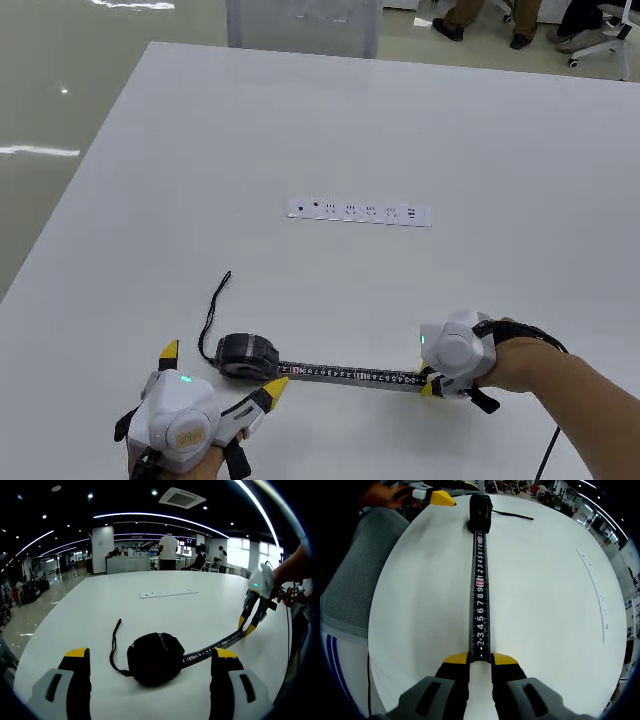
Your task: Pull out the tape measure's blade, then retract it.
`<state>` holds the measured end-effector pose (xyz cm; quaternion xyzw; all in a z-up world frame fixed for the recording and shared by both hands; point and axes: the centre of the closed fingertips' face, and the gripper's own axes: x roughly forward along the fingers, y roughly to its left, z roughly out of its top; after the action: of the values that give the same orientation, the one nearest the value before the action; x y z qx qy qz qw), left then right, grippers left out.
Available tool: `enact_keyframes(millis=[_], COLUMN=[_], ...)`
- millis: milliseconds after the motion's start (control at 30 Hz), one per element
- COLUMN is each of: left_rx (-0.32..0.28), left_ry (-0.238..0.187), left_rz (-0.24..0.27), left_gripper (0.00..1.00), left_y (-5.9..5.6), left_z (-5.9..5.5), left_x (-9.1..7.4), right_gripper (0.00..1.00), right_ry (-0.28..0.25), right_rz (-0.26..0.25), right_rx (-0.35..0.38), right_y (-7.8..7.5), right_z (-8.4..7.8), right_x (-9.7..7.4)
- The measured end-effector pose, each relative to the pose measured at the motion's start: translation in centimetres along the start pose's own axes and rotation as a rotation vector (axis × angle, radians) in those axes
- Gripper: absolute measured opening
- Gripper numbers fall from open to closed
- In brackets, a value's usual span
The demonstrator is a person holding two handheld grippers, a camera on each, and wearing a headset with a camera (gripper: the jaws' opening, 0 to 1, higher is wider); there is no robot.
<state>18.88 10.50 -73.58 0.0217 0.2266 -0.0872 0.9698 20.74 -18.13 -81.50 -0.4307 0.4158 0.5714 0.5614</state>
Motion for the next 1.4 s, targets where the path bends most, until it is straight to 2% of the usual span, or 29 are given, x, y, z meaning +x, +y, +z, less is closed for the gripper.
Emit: enact_keyframes(millis=[233, 267, 400, 500, 600, 633, 800, 833, 967, 1067, 1167, 1233, 1400], left_rx=[0.005, 0.002, 0.004, -0.033, -0.052, -0.057, -0.098, -0.122, -0.14, -0.185, -0.168, -0.176, -0.158], left_ry=[-0.003, -0.002, 0.005, 0.008, 0.011, 0.026, 0.038, 0.028, 0.055, 0.065, 0.07, 0.088, 0.114], left_rz=[0.002, 0.002, 0.0, 0.01, 0.019, 0.028, 0.057, 0.064, 0.083, 0.103, 0.112, 0.114, 0.091], left_gripper=[0.99, 0.99, 0.99, 0.99, 0.99, 0.99, 0.99, 0.98, 0.95, 0.93, 0.86, 0.85, 0.73], left_y=[-0.2, -0.4, -0.7, -0.7, -0.8, -0.7, -0.6, -0.5, -0.3, 0.0, 0.0, 0.2, 0.1], left_z=[0.3, 0.4, 0.1, -0.1, -0.3, -0.6, -0.5, -0.4, -1.1, -1.3, -1.4, -1.9, -2.7], left_x=[0.3, 0.3, 0.8, 1.4, 2.0, 2.3, 3.3, 3.5, 4.2, 4.5, 4.9, 5.3, 6.0], right_gripper=[0.14, 0.14, 0.14, 0.14, 0.14, 0.14, 0.14, 0.14, 0.14, 0.14, 0.14, 0.13, 0.13], right_ry=[0.028, 0.04, 0.059, 0.067, 0.073, 0.08, 0.092, 0.092, 0.09, 0.105, 0.111, 0.112, 0.111], right_rz=[-0.001, -0.001, 0.005, 0.003, 0.006, 0.006, 0.002, -0.001, -0.002, -0.004, -0.003, -0.002, -0.003], right_rx=[0.046, 0.082, 0.061, 0.037, 0.065, 0.082, 0.076, 0.086, 0.102, 0.094, 0.101, 0.102, 0.102], right_y=[-0.1, -0.1, 0.0, 0.1, -0.2, -0.1, -0.1, -0.1, -0.2, -0.1, -0.1, 0.0, -0.1], right_z=[0.1, 0.2, 0.2, 0.2, 0.0, 0.0, 0.0, -0.1, -0.2, -0.1, -0.1, -0.1, -0.2], right_x=[0.0, 0.0, -0.1, -0.1, 0.0, 0.0, 0.1, 0.1, 0.2, 0.1, 0.0, 0.0, 0.3])
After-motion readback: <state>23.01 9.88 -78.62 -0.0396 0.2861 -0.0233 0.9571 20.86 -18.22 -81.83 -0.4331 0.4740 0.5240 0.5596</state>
